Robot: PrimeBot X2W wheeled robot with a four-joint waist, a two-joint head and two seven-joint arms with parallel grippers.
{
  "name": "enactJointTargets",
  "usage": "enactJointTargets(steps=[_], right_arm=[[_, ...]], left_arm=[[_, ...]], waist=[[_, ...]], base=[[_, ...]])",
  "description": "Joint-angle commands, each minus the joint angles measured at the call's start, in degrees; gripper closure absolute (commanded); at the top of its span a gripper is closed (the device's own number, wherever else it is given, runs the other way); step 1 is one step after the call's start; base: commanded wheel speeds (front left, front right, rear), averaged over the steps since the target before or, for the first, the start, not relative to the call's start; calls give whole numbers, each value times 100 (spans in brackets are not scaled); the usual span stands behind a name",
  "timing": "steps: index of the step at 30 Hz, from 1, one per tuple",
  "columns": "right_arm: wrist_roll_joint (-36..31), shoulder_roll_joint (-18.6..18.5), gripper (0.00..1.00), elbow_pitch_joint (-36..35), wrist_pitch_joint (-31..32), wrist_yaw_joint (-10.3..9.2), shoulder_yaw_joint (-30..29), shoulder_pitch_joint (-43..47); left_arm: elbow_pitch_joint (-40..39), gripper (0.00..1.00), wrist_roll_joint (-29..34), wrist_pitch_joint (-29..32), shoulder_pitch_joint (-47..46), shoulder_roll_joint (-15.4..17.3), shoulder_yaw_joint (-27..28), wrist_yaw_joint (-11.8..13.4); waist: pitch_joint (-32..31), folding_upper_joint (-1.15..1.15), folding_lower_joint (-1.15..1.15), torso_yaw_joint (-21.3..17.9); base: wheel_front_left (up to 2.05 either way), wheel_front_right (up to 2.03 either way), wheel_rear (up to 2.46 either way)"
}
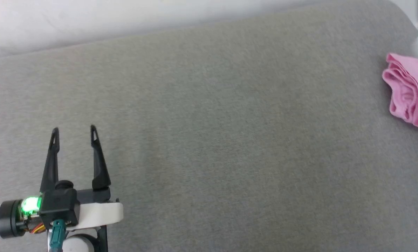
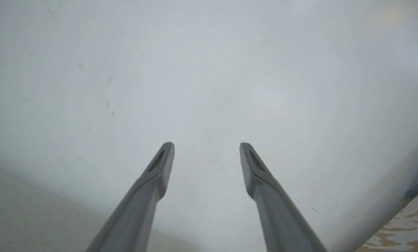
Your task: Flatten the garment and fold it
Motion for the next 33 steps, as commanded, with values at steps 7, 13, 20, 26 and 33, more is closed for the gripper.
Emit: enactJointTargets(steps=[7, 13, 20, 26, 33], right_arm=[[362, 941, 0, -1659, -24, -12, -382, 1656], [653, 1682, 0, -2244, -24, -12, -850, 2930], [757, 2249, 0, -2652, -24, -12, -1332, 4219], [719, 2417, 0, -3036, -25, -12, -1460, 5090], [539, 2477, 0, -3390, -25, -12, -1534, 5597]], left_arm=[[183, 0, -50, -27, 203, -156, 63, -151], [316, 0, -71, -27, 285, -309, 100, -284], [514, 0, -152, -27, 460, -474, 152, -550], [663, 0, -121, -27, 563, -579, 196, -765], [764, 0, -88, -27, 596, -690, 258, -944]], waist=[[-707, -1, 2, 751], [-934, -1, 2, 975], [-1141, -1, 2, 1139], [-1243, -1, 2, 1224], [-1268, -1, 2, 1262]], base=[[0, 0, 0], [0, 0, 0], [0, 0, 0], [0, 0, 0], [0, 0, 0]])
